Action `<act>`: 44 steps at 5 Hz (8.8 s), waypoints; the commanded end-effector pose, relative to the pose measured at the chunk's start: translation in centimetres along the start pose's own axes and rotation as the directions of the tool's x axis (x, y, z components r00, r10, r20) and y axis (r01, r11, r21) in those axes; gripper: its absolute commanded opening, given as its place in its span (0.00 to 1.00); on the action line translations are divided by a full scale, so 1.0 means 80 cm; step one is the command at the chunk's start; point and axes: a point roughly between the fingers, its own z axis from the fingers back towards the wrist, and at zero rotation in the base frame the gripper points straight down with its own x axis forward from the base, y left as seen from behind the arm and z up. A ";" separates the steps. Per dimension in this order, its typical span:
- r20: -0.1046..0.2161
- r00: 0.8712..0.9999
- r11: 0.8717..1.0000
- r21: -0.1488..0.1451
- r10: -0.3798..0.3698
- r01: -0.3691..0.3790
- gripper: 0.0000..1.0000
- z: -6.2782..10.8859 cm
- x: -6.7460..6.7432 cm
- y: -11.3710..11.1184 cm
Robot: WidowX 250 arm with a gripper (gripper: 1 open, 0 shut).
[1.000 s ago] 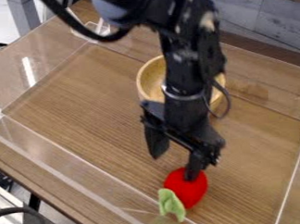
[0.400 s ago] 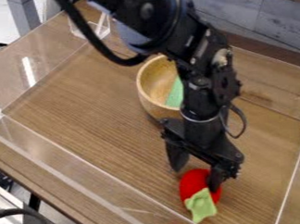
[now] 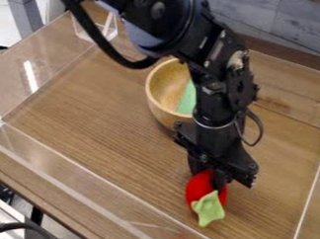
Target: Move the red fruit to the left
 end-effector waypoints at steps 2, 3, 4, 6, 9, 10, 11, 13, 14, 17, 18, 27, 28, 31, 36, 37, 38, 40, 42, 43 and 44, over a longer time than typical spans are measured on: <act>0.065 0.997 0.999 -0.002 0.051 -0.051 0.00 0.016 0.019 0.008; 0.076 0.996 0.999 -0.008 0.043 -0.043 1.00 0.018 0.011 0.017; 0.082 0.996 0.999 -0.021 0.028 -0.026 0.00 0.016 0.001 0.021; 0.075 0.997 0.999 -0.022 0.036 -0.034 1.00 -0.010 0.013 0.012; 0.070 0.997 1.000 -0.023 0.020 -0.019 0.00 -0.007 0.000 0.027; 0.096 0.995 1.000 -0.018 -0.013 0.015 0.00 0.008 0.000 0.026; 0.123 0.991 0.999 -0.014 -0.042 0.045 0.00 0.024 0.000 0.027; 0.174 0.985 1.000 0.020 0.017 -0.021 0.00 0.077 -0.007 0.043; 0.192 0.976 0.992 0.047 0.107 -0.118 0.00 0.107 -0.012 0.083; 0.173 0.959 0.967 0.080 0.226 -0.242 0.00 0.131 -0.026 0.163; 0.165 0.964 0.972 0.075 0.209 -0.224 0.00 0.131 -0.024 0.157; 0.120 0.902 0.900 0.094 0.414 -0.426 0.00 0.111 -0.028 0.109; 0.119 0.910 0.907 0.100 0.397 -0.408 0.00 0.108 -0.036 0.108; 0.148 0.844 0.846 0.074 0.515 -0.528 0.00 0.116 -0.019 0.139; 0.134 0.820 0.817 0.091 0.557 -0.570 0.00 0.108 -0.013 0.201; 0.128 0.836 0.833 0.092 0.534 -0.546 0.00 0.105 -0.021 0.208; 0.117 0.849 0.845 0.091 0.516 -0.526 0.00 0.101 -0.030 0.214; 0.108 0.841 0.838 0.084 0.531 -0.540 0.00 0.065 -0.030 0.210; 0.109 0.919 0.919 0.069 0.380 -0.388 0.00 0.081 -0.029 0.239; 0.104 0.946 0.947 0.060 0.307 -0.314 0.00 0.088 -0.031 0.250; 0.093 0.952 0.954 0.051 0.290 -0.296 0.00 0.071 -0.033 0.243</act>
